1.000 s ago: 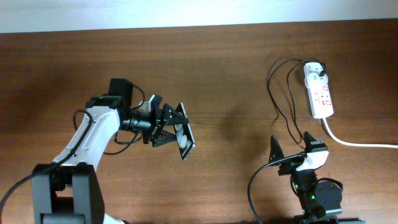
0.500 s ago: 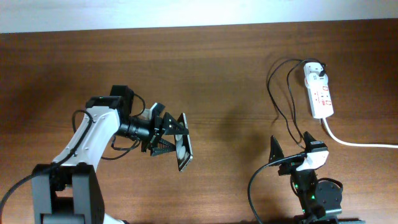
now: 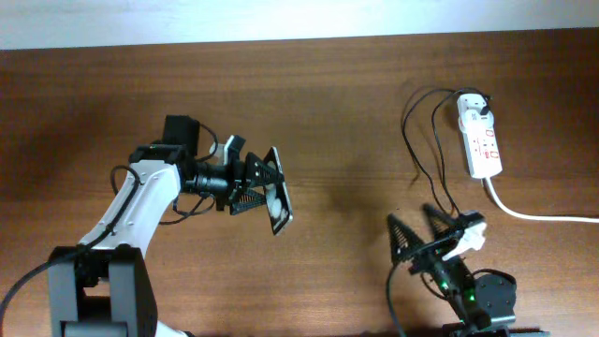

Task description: Plug charger to phone and switch on socket

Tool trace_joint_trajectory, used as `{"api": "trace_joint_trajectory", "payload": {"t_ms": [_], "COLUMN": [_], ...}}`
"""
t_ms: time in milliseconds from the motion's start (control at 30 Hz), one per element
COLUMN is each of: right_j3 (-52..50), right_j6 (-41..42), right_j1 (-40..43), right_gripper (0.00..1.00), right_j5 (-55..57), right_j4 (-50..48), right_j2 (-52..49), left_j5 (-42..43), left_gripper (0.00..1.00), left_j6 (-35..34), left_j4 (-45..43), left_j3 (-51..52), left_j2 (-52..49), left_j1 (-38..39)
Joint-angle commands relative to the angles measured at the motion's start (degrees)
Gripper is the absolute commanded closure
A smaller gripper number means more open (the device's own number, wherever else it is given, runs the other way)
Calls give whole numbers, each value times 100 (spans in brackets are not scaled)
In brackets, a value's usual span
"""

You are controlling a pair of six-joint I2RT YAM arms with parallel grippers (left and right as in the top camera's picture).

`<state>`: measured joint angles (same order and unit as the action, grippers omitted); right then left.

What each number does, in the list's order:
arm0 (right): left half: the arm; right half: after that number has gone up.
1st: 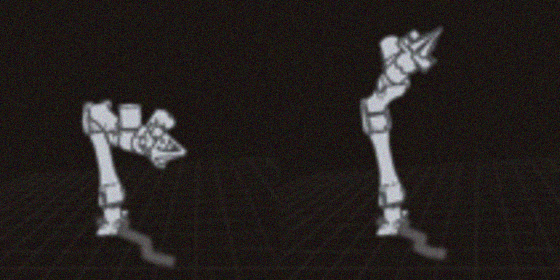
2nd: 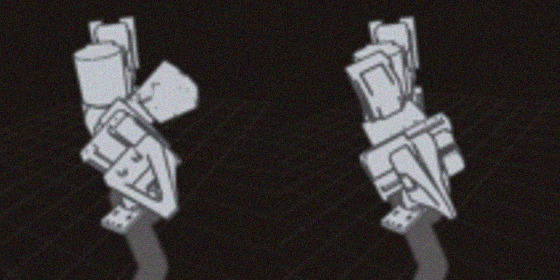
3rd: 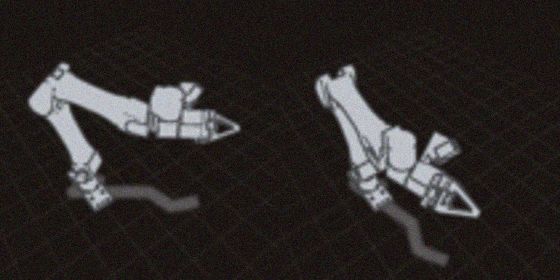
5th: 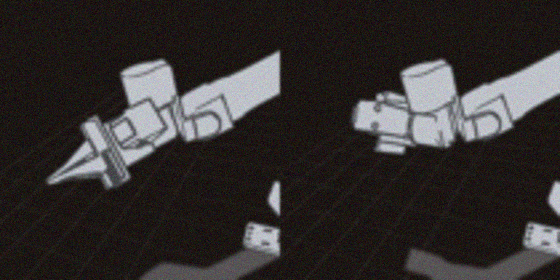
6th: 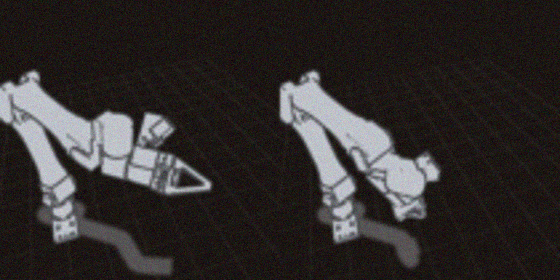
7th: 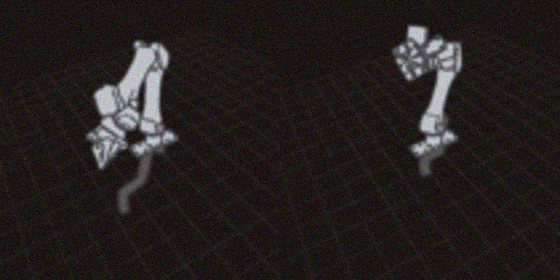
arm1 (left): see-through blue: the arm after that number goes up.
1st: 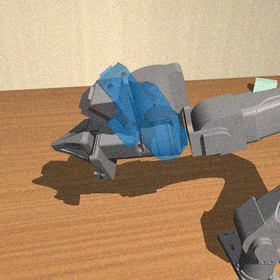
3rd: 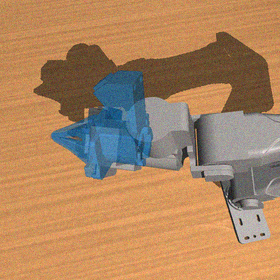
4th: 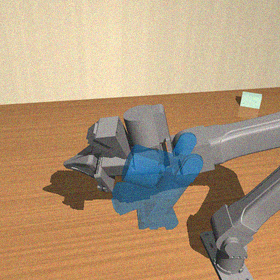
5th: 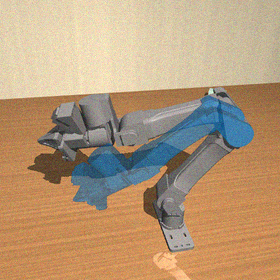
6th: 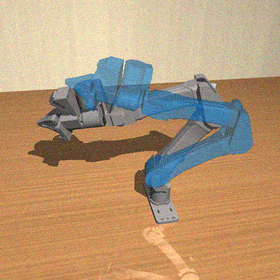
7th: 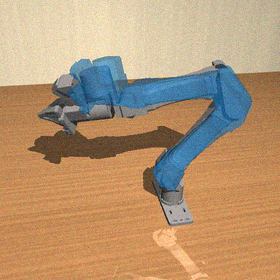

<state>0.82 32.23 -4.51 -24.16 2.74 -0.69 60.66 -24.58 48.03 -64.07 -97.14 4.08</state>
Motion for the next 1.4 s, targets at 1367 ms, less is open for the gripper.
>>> {"api": "trace_joint_trajectory", "payload": {"t_ms": [1367], "right_j3": [3609], "right_j6": [212], "right_j1": [-5012], "right_gripper": [22], "right_j5": [4264], "right_j4": [-2081], "right_j2": [-7372], "left_j5": [37], "left_gripper": [39], "left_j6": [-2273], "left_j4": [-855], "left_j3": [-15], "left_j2": [94], "left_j1": [0]}}
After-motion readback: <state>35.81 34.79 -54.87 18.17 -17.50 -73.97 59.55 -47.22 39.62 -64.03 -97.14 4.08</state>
